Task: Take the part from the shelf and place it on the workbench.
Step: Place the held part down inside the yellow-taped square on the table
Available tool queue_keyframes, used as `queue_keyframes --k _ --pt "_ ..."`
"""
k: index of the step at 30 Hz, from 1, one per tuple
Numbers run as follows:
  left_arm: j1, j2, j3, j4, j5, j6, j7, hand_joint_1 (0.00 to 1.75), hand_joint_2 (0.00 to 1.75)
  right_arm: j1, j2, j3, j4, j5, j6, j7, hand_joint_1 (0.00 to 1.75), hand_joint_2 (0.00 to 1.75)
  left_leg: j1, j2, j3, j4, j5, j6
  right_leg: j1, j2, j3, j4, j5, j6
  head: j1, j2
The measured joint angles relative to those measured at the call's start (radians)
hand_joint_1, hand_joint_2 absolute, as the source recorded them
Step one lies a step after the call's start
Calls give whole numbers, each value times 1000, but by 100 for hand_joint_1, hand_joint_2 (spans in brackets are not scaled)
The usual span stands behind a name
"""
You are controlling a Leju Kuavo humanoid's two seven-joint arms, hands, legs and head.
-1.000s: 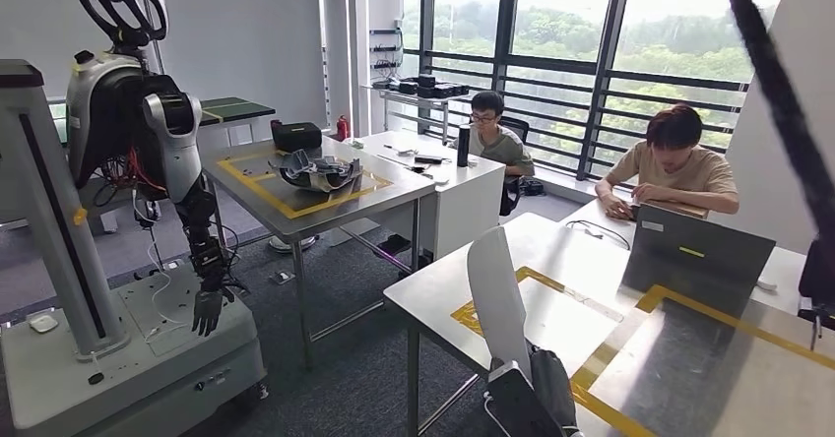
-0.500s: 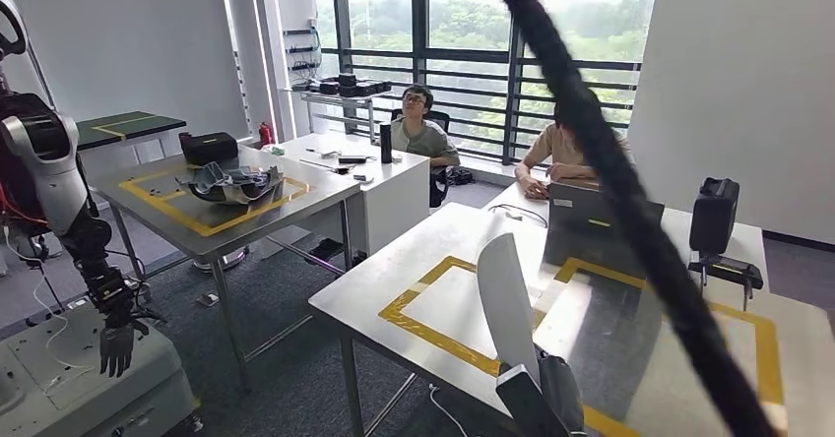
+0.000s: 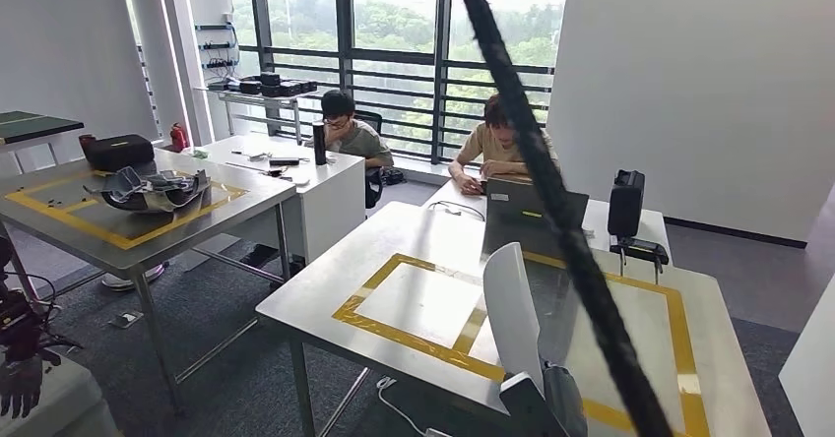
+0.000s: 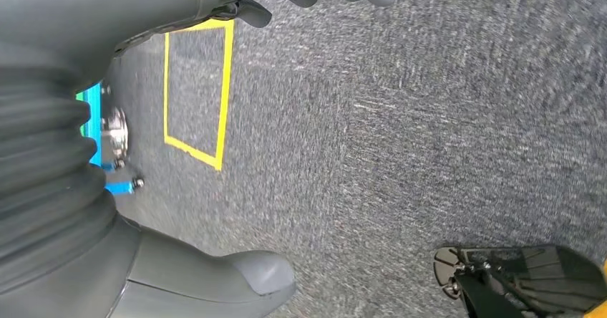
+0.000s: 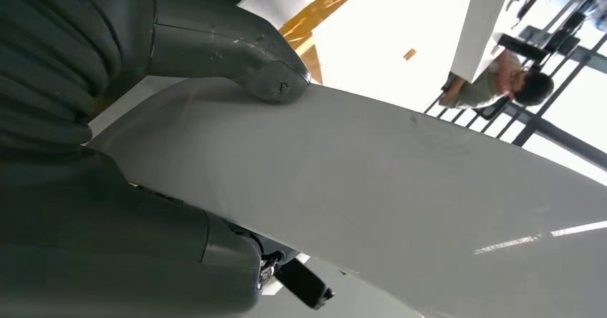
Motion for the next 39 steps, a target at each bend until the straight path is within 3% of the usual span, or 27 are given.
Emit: queue_keyframes --k 1,2,5,6,8,9,11,13,15,16,17,19,21,25,27,32,37,39 --pt "0 0 0 0 -1 0 2 0 175 3 0 0 0 0 0 1 175 175 -2 14 0 0 -1 1 2 -3 7 -8 12 -3 0 0" --pt "-1 0 0 0 -2 0 4 0 175 5 0 0 0 -1 0 1 175 175 -3 28 1 0 -2 1 5 -9 35 -56 37 -8 0 0" --pt "-6 -2 0 0 -2 0 8 0 175 3 0 0 -4 -1 0 1 175 175 -10 63 7 0 -7 -6 22 -73 144 -250 100 -30 0 0" --pt "-8 -2 0 0 -2 0 10 0 175 1 0 0 -5 -1 0 1 175 175 -11 73 9 -1 -9 -10 27 -84 157 -276 103 -36 0 0" --pt "-12 -3 0 0 -3 0 15 0 175 1 -1 0 -6 0 2 1 175 175 -11 95 16 -4 -12 -20 29 -67 156 -284 104 -46 0 0" --pt "-14 -3 0 0 -3 0 18 0 175 2 -2 0 -7 0 3 1 175 175 -10 93 17 -2 -15 -26 27 -55 157 -289 108 -50 0 0" --pt "-15 -3 0 0 -3 0 20 0 175 0 -3 0 -9 -1 5 1 175 175 -8 46 2 39 -45 -37 17 -31 163 -298 115 -60 0 0" --pt "-13 -3 0 0 -3 -1 21 0 175 -1 -1 0 -11 -1 9 1 175 175 -3 -12 -51 154 -104 -44 12 -10 164 -300 118 -66 -1 0" --pt "-10 -2 0 1 -4 -1 25 0 175 3 1 0 -11 -6 14 -3 175 175 -1 -28 -103 255 -134 -48 11 11 165 -299 118 -67 -1 0" --pt "-10 -2 0 1 -4 -1 27 0 175 7 1 0 -12 -8 14 -7 175 175 0 -29 -110 260 -121 -49 10 20 165 -298 117 -67 -1 0" --pt "-10 -1 0 1 -5 -1 27 0 175 10 1 0 -14 -10 14 -11 175 175 0 -29 -98 224 -90 -50 9 28 165 -295 116 -65 -1 0" --pt "-13 0 0 1 -5 -1 27 0 175 12 1 0 -21 -9 13 -16 175 175 2 -36 -45 93 -20 -51 7 40 164 -285 110 -56 -1 0" --pt "-16 0 0 1 -6 -1 27 0 175 12 1 0 -27 -8 13 -17 175 175 3 -44 -10 10 8 -45 8 47 158 -275 104 -45 0 0" --pt "-16 0 0 1 -5 0 26 0 175 11 1 0 -31 -6 17 -17 175 175 1 -48 -8 0 9 -35 12 47 157 -277 107 -61 0 0" --pt "-16 1 0 1 -5 0 24 0 175 10 1 0 -31 -5 17 -18 175 175 -1 -51 -8 0 10 -30 11 45 160 -283 109 -58 0 0" --pt "-16 2 0 1 -5 0 18 0 175 10 0 0 -32 -2 16 -20 175 175 -8 -52 -11 3 9 -16 4 43 163 -292 114 -27 0 0" --pt "-18 4 0 0 -5 0 17 0 175 12 -1 0 -33 -2 16 -19 175 175 -15 -50 -11 4 8 -2 -4 44 163 -296 114 -7 0 0" --pt "-19 4 0 0 -5 -1 17 0 175 13 -3 0 -37 -2 16 -20 175 175 -11 -45 -7 -5 12 8 -4 36 159 -284 105 1 0 0"
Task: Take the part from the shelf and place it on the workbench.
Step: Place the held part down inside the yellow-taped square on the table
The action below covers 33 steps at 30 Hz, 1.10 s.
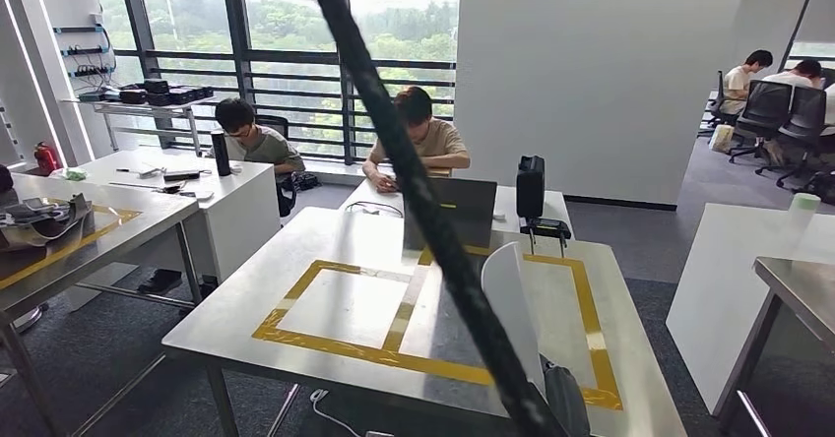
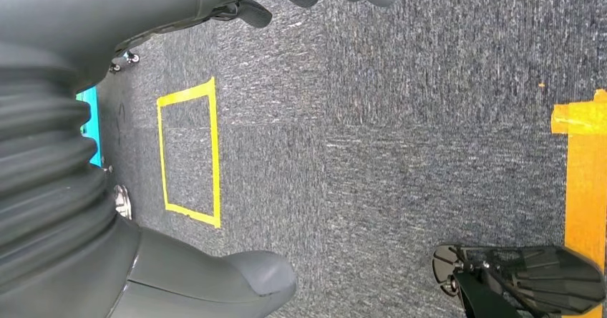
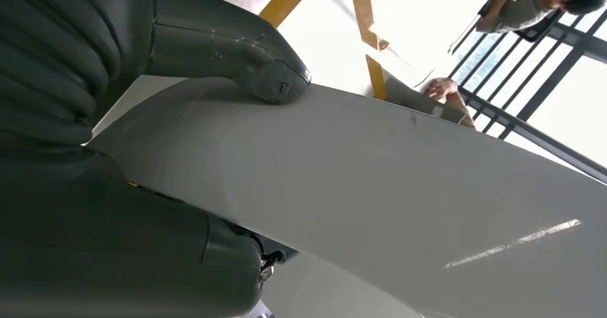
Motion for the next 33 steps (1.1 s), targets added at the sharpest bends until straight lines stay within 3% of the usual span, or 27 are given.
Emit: queue_keyframes --k 2,4,5,6,7,10,12,16,17,19,21,22,23,24,26,29,31,33 --pt "0 0 0 0 0 -1 0 0 175 0 -3 0 -3 0 0 -1 175 175 5 7 5 -8 3 8 0 -21 -35 73 -38 4 0 0" --pt "1 1 0 0 0 -2 0 0 175 4 -5 0 -3 0 0 -2 175 175 5 13 5 -8 1 9 -1 -33 -105 207 -97 6 0 0" --pt "1 2 0 0 0 -4 0 0 175 8 -6 0 -3 0 0 -1 175 175 5 16 6 -7 0 8 -3 -34 -134 259 -112 7 0 0" --pt "2 2 0 0 0 -6 0 0 175 13 -8 0 -3 -1 0 -1 175 175 5 18 7 -7 -3 6 -4 -35 -147 278 -109 7 0 0" --pt "3 2 0 0 0 -7 0 0 175 15 -9 0 -3 -1 0 -1 175 175 5 19 9 -7 -5 3 -4 -37 -138 255 -86 6 0 0" --pt "2 2 0 0 -1 -9 0 0 175 18 -13 0 -7 -1 0 0 175 175 5 23 19 -3 -18 -14 -3 -49 -44 60 0 -1 0 0" --pt "1 4 0 0 -2 -10 0 0 175 20 -14 0 -10 -1 0 0 175 175 4 24 22 -4 -24 -27 2 -53 -18 7 6 -14 -1 0" --pt "-1 4 0 0 -3 -10 -1 0 175 25 -17 0 -25 -1 -3 3 175 175 8 23 19 21 -45 -52 3 -43 0 0 -5 -45 -1 0" --pt "-2 4 0 0 -4 -11 -1 0 175 25 -17 0 -30 -1 -3 3 175 175 10 21 0 64 -61 -57 2 -43 9 -2 -9 -53 -1 0" --pt "-3 3 0 0 -5 -12 -1 0 175 28 -17 0 -34 -1 -3 4 175 175 10 19 -74 195 -104 -61 5 -41 23 -2 -22 -63 -2 0" --pt "0 3 0 1 -6 -13 -1 0 175 36 -17 0 -35 -1 -2 6 175 175 10 18 -140 280 -107 -62 7 -37 40 -2 -36 -66 -2 0" --pt "1 3 0 1 -7 -13 0 0 175 39 -17 0 -35 -1 -2 6 175 175 10 18 -148 271 -81 -60 8 -34 50 -1 -44 -65 -2 0" --pt "3 4 0 1 -8 -13 0 0 175 41 -17 0 -36 -1 -2 6 175 175 10 17 -138 223 -37 -57 8 -31 61 -1 -52 -63 -2 0" --pt "4 4 0 1 -10 -13 0 0 175 41 -17 0 -37 -1 -2 6 175 175 10 17 -116 154 10 -53 7 -29 70 -1 -61 -61 -2 0" --pt "2 5 0 1 -12 -13 0 0 175 41 -17 0 -37 0 0 6 175 175 7 15 -69 42 55 -45 10 -26 81 0 -77 -52 -2 0" --pt "0 5 0 1 -13 -13 1 0 175 41 -17 0 -38 1 2 8 175 175 5 13 -46 0 39 -29 13 -24 89 -3 -82 -37 -2 0" --pt "0 5 0 1 -13 -13 1 0 175 39 -17 0 -38 1 3 8 175 175 7 12 -32 -8 32 -17 11 -28 83 24 -88 -28 -2 0" --pt "-1 5 0 1 -14 -13 0 0 175 37 -17 0 -37 2 3 8 175 175 9 11 -17 -12 22 -7 9 -34 28 119 -119 -21 -1 0"
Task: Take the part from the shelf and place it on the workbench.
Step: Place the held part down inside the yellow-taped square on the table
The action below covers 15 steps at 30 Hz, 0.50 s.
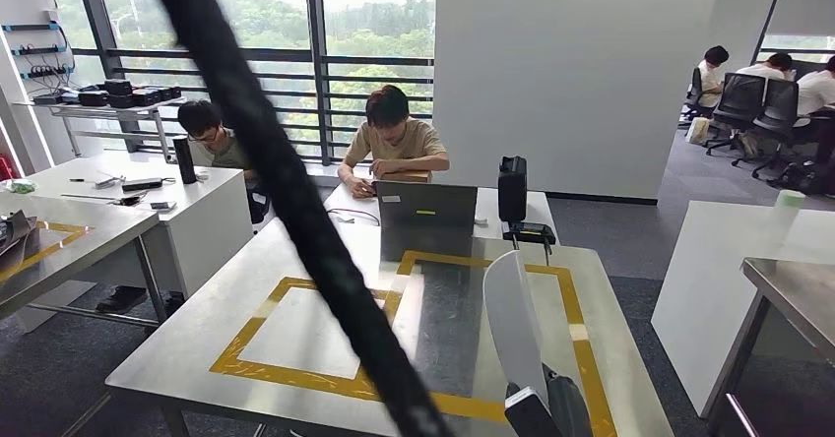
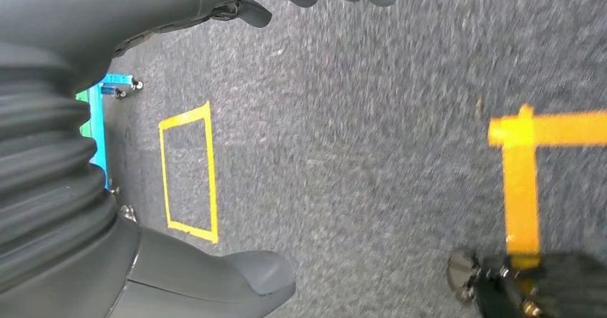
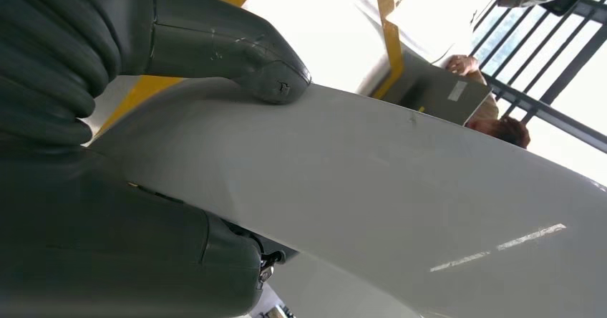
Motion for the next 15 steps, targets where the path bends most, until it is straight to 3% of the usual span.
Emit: queue_keyframes --k 2,3,4,5,7,8,9,13,15 --pt "-1 1 0 0 0 0 0 0 175 1 -2 0 1 0 1 0 175 175 -1 -1 12 0 -13 4 -1 -2 -87 122 -40 5 0 0" --pt "0 1 0 0 0 0 0 0 175 3 -3 0 3 0 1 1 175 175 -1 -1 20 1 -20 3 -1 -2 -120 155 -43 6 0 0" --pt "2 1 0 0 0 -1 0 0 175 4 -3 0 4 0 3 1 175 175 -2 -2 29 1 -28 2 -1 -2 -135 151 -26 7 0 0" --pt "3 0 0 0 -1 -1 0 0 175 4 -3 0 6 0 6 2 175 175 -1 -2 40 1 -37 -1 -2 -3 -132 111 12 6 0 0" --pt "2 0 0 0 -3 -4 0 0 175 -2 -3 0 12 0 16 8 175 175 -2 -2 65 2 -55 -7 -1 -7 -96 -23 102 1 0 0" --pt "-1 0 0 0 -5 -5 0 0 175 -8 -3 0 19 0 24 14 175 175 -2 -2 73 2 -63 -12 1 -10 -80 -73 121 -3 -1 0" --pt "-3 0 -1 0 -7 -6 2 0 175 -14 -2 0 27 1 30 21 175 175 -2 -1 76 1 -71 -18 5 -12 -69 -101 128 -8 -2 0" --pt "-10 -2 -3 -1 -16 -11 7 0 175 -51 4 0 68 10 42 37 175 175 -1 1 86 30 -81 -44 6 -9 -36 -118 122 -39 -5 0" --pt "-16 -4 -4 -1 -19 -13 8 0 175 -78 12 2 93 17 48 41 175 175 1 1 39 115 -102 -52 5 -8 -17 -121 113 -51 -6 0"
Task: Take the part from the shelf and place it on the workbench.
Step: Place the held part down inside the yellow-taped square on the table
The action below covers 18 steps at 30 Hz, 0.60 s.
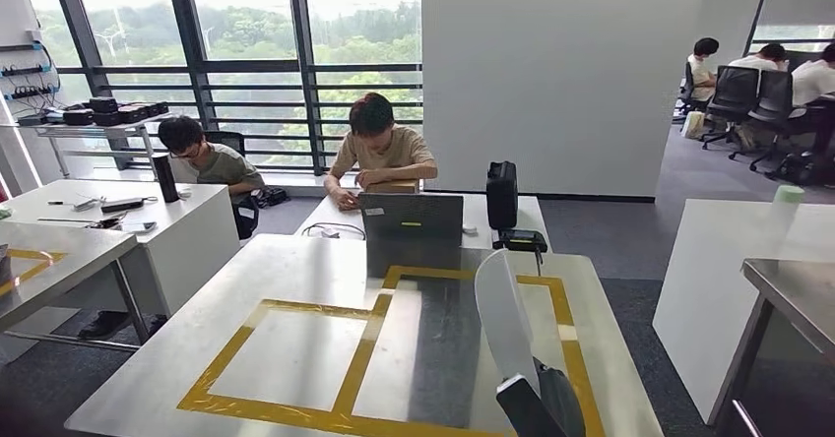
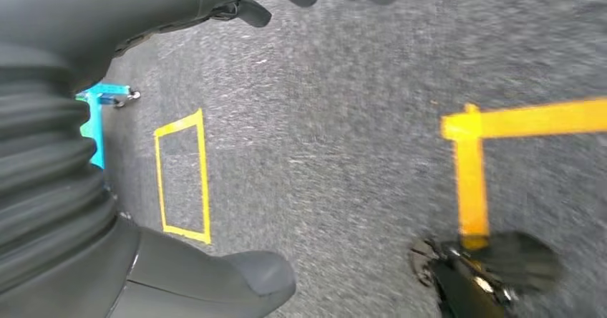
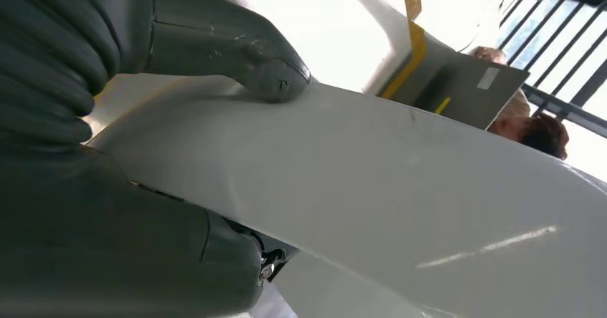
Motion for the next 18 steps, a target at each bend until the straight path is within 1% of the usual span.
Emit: queue_keyframes --k 2,3,4,5,6,7,8,9,10,11,12,13,14,15,16,17,18 --pt "-5 -2 -1 1 -2 -2 2 0 175 -30 9 4 40 15 9 13 175 175 0 0 -84 118 -39 -6 2 1 15 0 -15 -6 0 0" --pt "-5 -2 -2 1 -3 -2 4 0 175 -48 16 7 69 26 15 20 175 175 1 0 -120 154 -51 -6 3 3 24 1 -24 -6 0 0" --pt "-5 -2 -2 1 -3 -2 6 0 175 -70 23 13 106 39 20 25 175 175 0 0 -142 160 -48 -4 4 6 34 2 -33 -7 0 0" --pt "-6 -1 -2 1 -3 -2 8 0 175 -95 31 21 146 52 24 28 175 175 0 0 -148 132 -23 -1 4 8 45 3 -42 -6 0 0" --pt "-6 0 -2 1 -3 -2 9 0 175 -122 39 31 187 65 29 30 175 175 0 0 -140 75 23 3 3 11 58 4 -53 -5 -1 0" --pt "-7 1 -2 1 -3 -2 10 0 175 -148 48 43 227 76 32 32 175 175 -2 1 -129 7 77 6 3 12 69 6 -63 -2 -1 0" --pt "-7 1 -2 1 -3 -1 10 0 175 -173 56 55 266 84 37 33 175 175 -4 1 -118 -49 113 10 4 13 78 6 -73 2 -1 0" --pt "-8 1 -2 1 -3 -1 10 0 175 -196 64 67 303 91 41 35 175 175 -7 1 -109 -86 140 15 4 14 84 5 -81 9 -2 0" --pt "-9 2 -3 1 -3 -1 12 0 175 -213 70 78 336 95 43 36 175 175 -9 0 -105 -101 147 21 5 14 88 5 -86 15 -3 0" --pt "-9 2 -3 1 -3 0 12 0 175 -226 77 87 363 98 44 39 175 175 -10 -1 -100 -103 141 26 6 15 90 4 -87 21 -3 0" --pt "-9 1 -3 1 -3 0 13 0 175 -236 81 94 384 100 43 41 175 175 -8 -3 -93 -107 144 32 7 14 89 9 -86 26 -3 0" --pt "-9 1 -3 1 -3 0 14 0 175 -245 86 99 401 101 42 41 175 175 -6 -5 -85 -113 142 38 7 12 80 30 -81 30 -3 0" --pt "-9 1 -3 1 -4 0 14 0 175 -256 89 104 417 101 41 41 175 175 -4 -6 -76 -118 140 43 6 10 58 67 -78 33 -3 0" --pt "-10 1 -3 1 -4 1 14 0 175 -265 91 108 433 102 40 41 175 175 -3 -7 -67 -122 135 47 4 8 23 122 -84 38 -3 0" --pt "-10 1 -3 1 -4 1 14 0 175 -271 93 113 447 102 39 41 175 175 -3 -7 -59 -124 129 51 2 6 -19 184 -99 43 -3 0" --pt "-10 2 -3 1 -4 2 14 0 175 -275 93 118 460 103 39 41 175 175 -3 -8 -51 -125 121 53 1 6 -62 240 -123 47 -3 0" --pt "-10 2 -3 1 -4 2 14 0 175 -276 94 121 472 103 40 41 175 175 -3 -9 -42 -124 113 53 -1 5 -97 276 -145 51 -3 0"
